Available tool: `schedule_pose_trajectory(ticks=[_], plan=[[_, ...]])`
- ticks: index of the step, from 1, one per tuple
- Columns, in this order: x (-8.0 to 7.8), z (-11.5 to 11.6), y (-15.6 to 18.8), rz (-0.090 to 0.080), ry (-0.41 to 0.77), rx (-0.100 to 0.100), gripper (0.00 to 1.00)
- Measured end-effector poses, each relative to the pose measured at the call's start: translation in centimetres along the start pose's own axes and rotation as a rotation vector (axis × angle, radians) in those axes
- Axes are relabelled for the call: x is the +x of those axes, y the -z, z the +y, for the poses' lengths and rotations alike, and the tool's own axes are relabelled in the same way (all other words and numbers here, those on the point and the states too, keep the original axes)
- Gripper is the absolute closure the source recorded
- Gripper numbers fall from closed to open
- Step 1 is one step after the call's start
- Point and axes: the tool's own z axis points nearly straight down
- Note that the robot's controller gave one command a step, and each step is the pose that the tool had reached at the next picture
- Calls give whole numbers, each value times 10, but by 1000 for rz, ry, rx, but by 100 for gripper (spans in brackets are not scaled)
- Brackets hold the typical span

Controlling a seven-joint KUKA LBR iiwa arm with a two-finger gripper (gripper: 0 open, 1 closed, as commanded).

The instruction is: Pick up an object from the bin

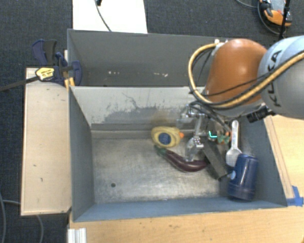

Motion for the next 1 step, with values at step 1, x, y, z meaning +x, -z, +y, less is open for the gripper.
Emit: schedule_pose_trajectory(ticks=[1], plan=[[-2,0,4,-8,-1,0,100]])
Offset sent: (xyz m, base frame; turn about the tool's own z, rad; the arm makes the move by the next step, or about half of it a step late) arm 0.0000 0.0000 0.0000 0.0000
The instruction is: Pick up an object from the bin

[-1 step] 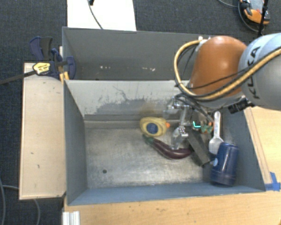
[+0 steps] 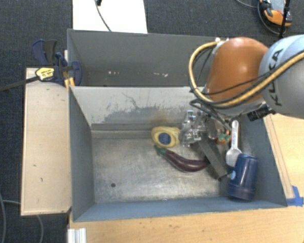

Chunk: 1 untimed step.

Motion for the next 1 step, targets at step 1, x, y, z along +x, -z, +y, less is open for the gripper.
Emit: schedule_pose_trajectory(ticks=[1], plan=[[0,0,0,0,-1,0,0]])
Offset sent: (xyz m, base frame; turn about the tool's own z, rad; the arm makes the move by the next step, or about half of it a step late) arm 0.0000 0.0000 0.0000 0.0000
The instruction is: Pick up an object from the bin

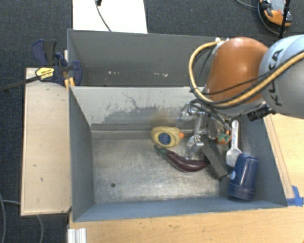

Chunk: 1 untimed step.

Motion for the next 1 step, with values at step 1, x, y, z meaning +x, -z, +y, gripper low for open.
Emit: schedule_pose_trajectory(ticks=[1], plan=[[0,0,0,0,0,0,0]])
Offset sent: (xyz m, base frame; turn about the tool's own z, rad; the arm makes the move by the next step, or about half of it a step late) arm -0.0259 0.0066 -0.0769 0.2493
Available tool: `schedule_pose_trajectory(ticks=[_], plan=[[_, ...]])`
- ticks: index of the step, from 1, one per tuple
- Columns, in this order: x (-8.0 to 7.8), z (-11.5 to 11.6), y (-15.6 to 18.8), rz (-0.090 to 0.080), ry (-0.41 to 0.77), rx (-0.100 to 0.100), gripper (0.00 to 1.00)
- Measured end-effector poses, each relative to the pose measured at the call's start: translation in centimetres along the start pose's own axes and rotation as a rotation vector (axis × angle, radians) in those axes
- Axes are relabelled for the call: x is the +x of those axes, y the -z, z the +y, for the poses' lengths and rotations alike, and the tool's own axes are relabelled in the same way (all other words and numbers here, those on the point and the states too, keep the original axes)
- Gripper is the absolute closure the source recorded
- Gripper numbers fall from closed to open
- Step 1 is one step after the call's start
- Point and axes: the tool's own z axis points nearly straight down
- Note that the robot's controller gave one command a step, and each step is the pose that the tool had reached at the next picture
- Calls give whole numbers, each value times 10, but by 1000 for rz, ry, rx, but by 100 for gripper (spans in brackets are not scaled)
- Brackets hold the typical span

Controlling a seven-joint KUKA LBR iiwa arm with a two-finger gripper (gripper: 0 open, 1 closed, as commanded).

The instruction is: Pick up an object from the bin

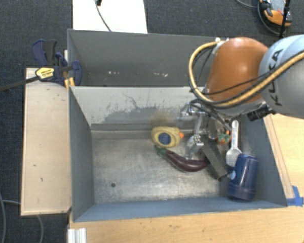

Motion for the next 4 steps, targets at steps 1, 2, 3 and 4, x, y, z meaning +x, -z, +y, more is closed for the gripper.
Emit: schedule_pose_trajectory(ticks=[1,2,3,4], plan=[[8,2,-26,-9,-108,0,0],[14,5,-77,0,-170,2,0],[15,6,-76,-1,-149,0,100],[15,6,-76,-1,-149,1,100]])
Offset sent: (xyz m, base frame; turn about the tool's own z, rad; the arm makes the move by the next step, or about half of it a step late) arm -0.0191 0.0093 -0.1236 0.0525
